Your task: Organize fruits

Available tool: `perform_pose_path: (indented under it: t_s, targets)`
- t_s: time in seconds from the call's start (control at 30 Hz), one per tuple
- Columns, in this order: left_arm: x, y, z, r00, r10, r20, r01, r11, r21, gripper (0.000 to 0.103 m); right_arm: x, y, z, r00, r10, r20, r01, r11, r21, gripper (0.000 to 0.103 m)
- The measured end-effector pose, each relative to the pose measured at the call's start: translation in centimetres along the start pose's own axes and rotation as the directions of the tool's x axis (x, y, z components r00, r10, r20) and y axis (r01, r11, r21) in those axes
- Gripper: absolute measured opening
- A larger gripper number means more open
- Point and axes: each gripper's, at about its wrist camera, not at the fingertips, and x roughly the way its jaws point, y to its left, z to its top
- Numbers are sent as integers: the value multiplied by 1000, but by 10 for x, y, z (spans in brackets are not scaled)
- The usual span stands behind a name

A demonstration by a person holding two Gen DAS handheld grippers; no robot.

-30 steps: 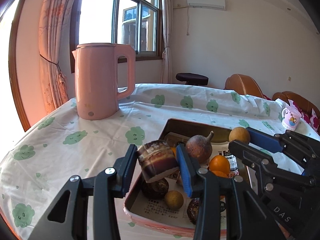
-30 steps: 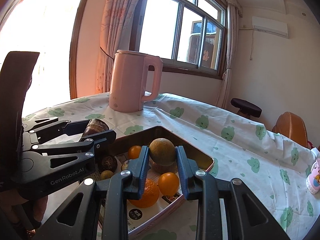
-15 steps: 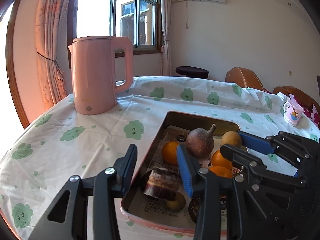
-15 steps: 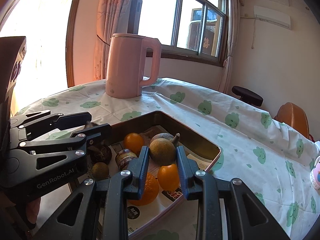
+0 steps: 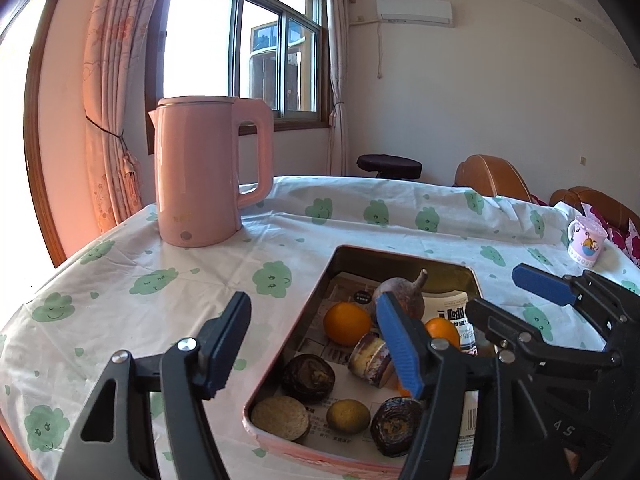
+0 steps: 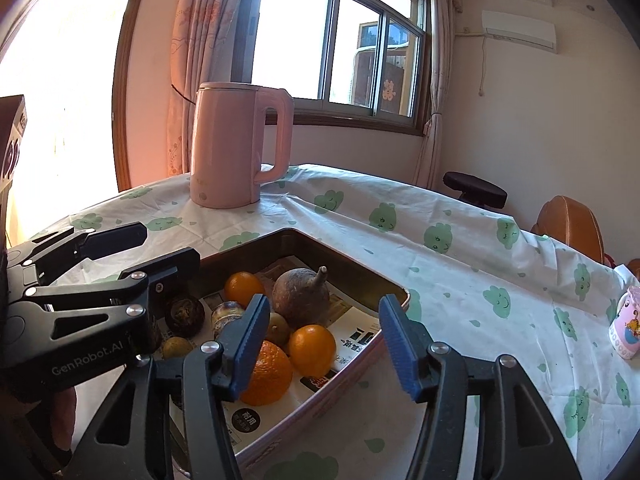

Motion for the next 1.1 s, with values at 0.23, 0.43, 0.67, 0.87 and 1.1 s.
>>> perform_pose_path:
  t_s: [0.23, 0.43, 0.67, 0.87, 1.1]
  targets:
    - [-1, -2, 0, 1000, 14, 14, -14, 1000, 4, 74, -11, -22, -3, 998, -52, 29, 50, 996, 78, 62]
    - [-6, -2, 0, 999, 35, 38, -35, 999, 2, 85, -18, -26, -4, 996, -66, 61, 59, 993, 102, 67]
    - [-11, -1, 0, 997, 37, 68, -37, 999, -1, 93, -20, -28, -4, 995, -73, 72, 64, 991, 118, 73]
    - [-13, -1, 0, 996, 42, 79, -41, 999, -8, 100, -20, -28, -4, 994, -78, 71, 69, 991, 116, 75]
    - [-14, 0, 0, 995, 45, 84, -44, 999, -11, 102, -21, -28, -5, 993, -87, 76, 77, 990, 118, 77]
